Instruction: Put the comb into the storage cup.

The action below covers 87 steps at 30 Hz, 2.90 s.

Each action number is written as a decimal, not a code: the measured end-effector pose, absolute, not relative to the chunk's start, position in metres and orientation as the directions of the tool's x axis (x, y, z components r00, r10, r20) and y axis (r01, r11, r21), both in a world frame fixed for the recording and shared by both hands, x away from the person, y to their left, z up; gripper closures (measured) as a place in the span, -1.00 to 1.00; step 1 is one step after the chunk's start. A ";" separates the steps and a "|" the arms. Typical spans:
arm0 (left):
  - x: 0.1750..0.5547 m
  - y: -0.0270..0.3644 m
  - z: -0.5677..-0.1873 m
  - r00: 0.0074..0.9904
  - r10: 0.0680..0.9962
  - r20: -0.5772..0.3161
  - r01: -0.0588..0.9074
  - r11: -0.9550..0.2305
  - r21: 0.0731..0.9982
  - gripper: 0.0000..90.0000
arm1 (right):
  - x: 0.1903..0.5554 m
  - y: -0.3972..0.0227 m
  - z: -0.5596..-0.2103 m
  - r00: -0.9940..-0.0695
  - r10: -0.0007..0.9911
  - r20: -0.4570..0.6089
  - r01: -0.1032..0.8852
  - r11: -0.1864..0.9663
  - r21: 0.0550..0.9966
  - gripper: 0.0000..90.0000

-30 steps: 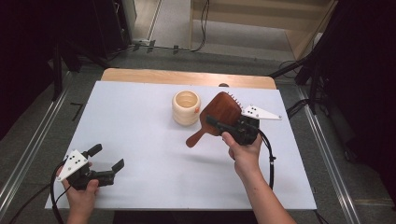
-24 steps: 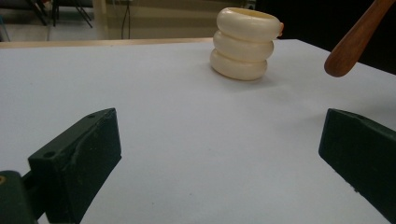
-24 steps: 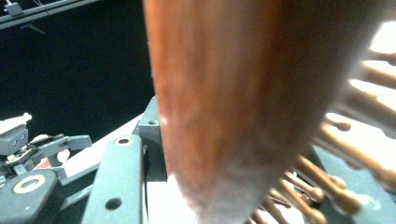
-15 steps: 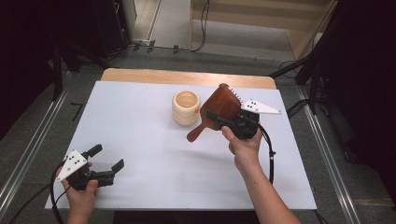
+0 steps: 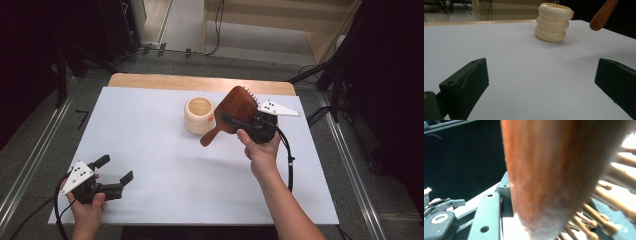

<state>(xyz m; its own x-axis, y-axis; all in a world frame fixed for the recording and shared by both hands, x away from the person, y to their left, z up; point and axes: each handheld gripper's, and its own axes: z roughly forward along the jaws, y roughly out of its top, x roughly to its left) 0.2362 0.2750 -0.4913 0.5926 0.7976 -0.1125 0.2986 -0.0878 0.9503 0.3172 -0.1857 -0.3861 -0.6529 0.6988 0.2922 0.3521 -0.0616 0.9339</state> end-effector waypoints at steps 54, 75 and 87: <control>0.236 0.274 -0.491 0.601 0.792 -0.109 0.297 -0.095 0.950 -1.00 | 0.355 -0.185 -0.355 -0.631 0.727 0.272 0.315 -0.081 0.946 0.12; 0.236 0.273 -0.491 0.603 0.790 -0.108 0.298 -0.098 0.949 -1.00 | 0.375 -0.176 -0.347 -0.619 0.741 0.260 0.305 -0.078 0.949 0.12; 0.236 0.273 -0.491 0.605 0.790 -0.104 0.297 -0.102 0.949 -1.00 | 0.391 -0.180 -0.354 -0.585 0.761 0.280 0.314 -0.106 0.944 0.12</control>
